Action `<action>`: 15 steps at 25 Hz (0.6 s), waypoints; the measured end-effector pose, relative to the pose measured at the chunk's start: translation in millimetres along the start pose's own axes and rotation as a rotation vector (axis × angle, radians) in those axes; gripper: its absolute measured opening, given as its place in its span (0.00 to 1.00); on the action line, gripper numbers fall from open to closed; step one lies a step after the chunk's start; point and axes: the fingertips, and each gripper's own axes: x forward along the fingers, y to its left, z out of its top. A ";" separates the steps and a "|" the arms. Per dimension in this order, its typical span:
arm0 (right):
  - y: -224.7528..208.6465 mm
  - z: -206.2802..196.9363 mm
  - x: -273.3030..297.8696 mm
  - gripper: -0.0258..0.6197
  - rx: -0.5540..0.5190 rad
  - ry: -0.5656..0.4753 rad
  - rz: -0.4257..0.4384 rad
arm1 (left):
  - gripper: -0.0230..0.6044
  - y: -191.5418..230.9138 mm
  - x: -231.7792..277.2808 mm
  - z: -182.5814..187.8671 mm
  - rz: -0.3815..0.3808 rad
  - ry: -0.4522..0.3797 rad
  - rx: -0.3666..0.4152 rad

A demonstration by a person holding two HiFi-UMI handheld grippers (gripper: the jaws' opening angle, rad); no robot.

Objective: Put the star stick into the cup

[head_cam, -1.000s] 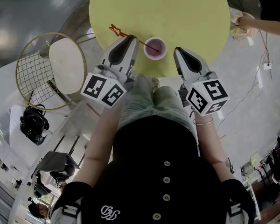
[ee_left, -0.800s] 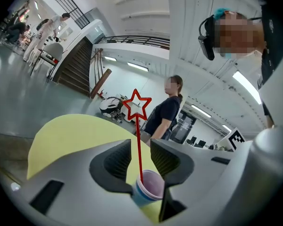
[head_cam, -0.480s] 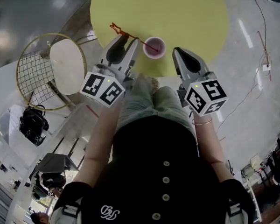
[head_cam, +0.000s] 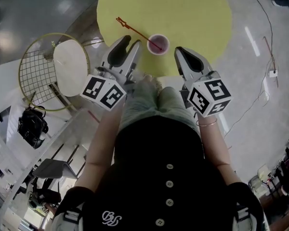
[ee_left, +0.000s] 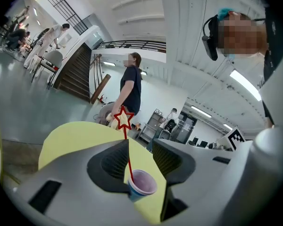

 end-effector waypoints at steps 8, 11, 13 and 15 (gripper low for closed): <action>14.3 9.5 -12.1 0.04 -0.054 -0.031 0.025 | 0.26 -26.0 -17.1 2.8 -0.058 0.006 0.021; 20.9 11.6 -15.0 0.04 -0.082 -0.029 0.042 | 0.26 -37.1 -18.9 5.2 -0.115 0.030 0.033; 24.9 14.5 -17.1 0.04 -0.105 -0.031 0.052 | 0.23 -46.2 -19.4 12.2 -0.150 0.029 0.051; 28.9 19.1 -19.4 0.04 -0.122 -0.043 0.055 | 0.15 -54.3 -20.7 19.9 -0.179 0.016 0.076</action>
